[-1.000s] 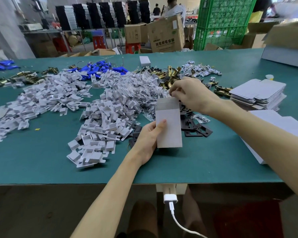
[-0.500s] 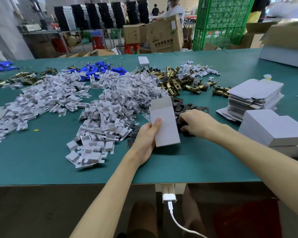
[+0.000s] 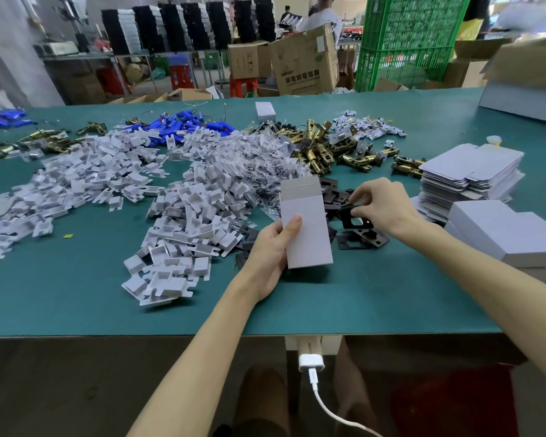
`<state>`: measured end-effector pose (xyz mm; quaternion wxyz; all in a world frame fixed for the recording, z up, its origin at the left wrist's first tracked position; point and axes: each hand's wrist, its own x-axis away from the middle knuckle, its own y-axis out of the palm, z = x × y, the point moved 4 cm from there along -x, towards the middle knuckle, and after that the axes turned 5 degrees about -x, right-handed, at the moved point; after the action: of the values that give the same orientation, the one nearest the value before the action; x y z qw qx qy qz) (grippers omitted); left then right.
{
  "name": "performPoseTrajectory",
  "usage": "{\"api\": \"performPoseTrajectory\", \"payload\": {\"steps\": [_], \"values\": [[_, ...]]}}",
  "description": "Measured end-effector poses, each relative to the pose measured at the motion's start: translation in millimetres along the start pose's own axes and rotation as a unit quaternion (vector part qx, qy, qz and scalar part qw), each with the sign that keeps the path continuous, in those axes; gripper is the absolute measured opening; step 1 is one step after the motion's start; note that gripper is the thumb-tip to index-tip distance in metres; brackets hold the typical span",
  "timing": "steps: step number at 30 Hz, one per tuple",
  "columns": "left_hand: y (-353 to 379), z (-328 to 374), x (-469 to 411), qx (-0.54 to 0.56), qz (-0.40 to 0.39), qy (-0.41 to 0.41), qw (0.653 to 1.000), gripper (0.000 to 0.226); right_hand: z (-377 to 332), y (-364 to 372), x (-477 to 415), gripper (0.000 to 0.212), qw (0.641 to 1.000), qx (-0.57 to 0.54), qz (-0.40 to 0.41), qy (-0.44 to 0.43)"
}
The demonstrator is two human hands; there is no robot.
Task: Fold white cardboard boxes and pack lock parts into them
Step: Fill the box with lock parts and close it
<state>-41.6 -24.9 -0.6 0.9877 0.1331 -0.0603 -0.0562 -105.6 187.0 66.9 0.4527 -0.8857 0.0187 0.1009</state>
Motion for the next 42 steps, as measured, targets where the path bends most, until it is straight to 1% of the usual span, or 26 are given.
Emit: {"api": "performPoseTrajectory", "payload": {"steps": [3,6,9,11,13,18,23,24,26,29,31,33,35,39,42], "values": [[0.1,-0.6,0.3,-0.008,-0.002,0.002,1.000,0.034,-6.9,-8.6,-1.1,0.012,0.997,-0.066,0.028,-0.008],[0.4,-0.7,0.0,-0.013,0.000,0.003,1.000,0.040,-17.3,-13.6,-2.0,0.021,0.994,-0.099,0.039,-0.015],[0.4,0.0,0.2,-0.013,0.002,0.003,1.000,0.039,-22.7,-6.8,0.3,0.032,0.998,-0.068,0.008,-0.012],[0.8,0.1,1.4,-0.011,0.002,0.003,1.000,0.039,-20.9,0.9,4.1,0.031,0.999,-0.037,-0.027,0.004],[1.5,1.2,2.3,-0.011,0.000,0.005,1.000,0.038,-16.9,6.3,7.7,0.026,0.997,-0.039,-0.058,0.024],[2.3,2.3,2.4,-0.016,-0.005,0.010,1.000,0.039,-15.4,5.1,11.0,0.026,0.985,-0.117,-0.104,0.072],[3.3,1.9,2.4,-0.012,-0.012,0.011,1.000,0.040,-19.1,0.2,11.0,0.024,0.975,-0.187,-0.080,0.084],[3.1,2.0,2.2,-0.010,-0.013,0.011,1.000,0.040,-20.2,-1.1,10.8,0.023,0.977,-0.191,-0.058,0.077],[3.5,1.7,2.5,-0.007,-0.018,0.012,1.000,0.040,-24.1,-7.8,10.3,0.022,0.982,-0.181,0.012,0.051],[4.4,2.3,3.1,-0.009,-0.028,0.015,0.999,0.040,-37.4,-25.8,10.6,0.024,0.968,-0.227,0.111,-0.003],[4.2,2.7,3.3,-0.007,-0.029,0.015,0.999,0.042,-53.4,-39.0,13.2,0.023,0.953,-0.245,0.164,-0.063],[4.6,3.4,3.7,-0.003,-0.031,0.015,0.999,0.047,-72.6,-50.0,18.0,0.023,0.944,-0.220,0.204,-0.136],[5.2,4.1,4.2,0.000,-0.038,0.015,0.999,0.049,-90.1,-53.8,22.2,0.023,0.940,-0.207,0.199,-0.186],[5.0,4.5,5.3,0.009,-0.044,0.017,0.999,0.041,-112.2,-40.3,27.5,0.017,0.954,-0.138,0.124,-0.235],[5.6,4.6,6.3,0.014,-0.045,0.022,0.999,0.044,-115.3,-27.3,31.3,0.015,0.959,-0.074,0.081,-0.260]]}}
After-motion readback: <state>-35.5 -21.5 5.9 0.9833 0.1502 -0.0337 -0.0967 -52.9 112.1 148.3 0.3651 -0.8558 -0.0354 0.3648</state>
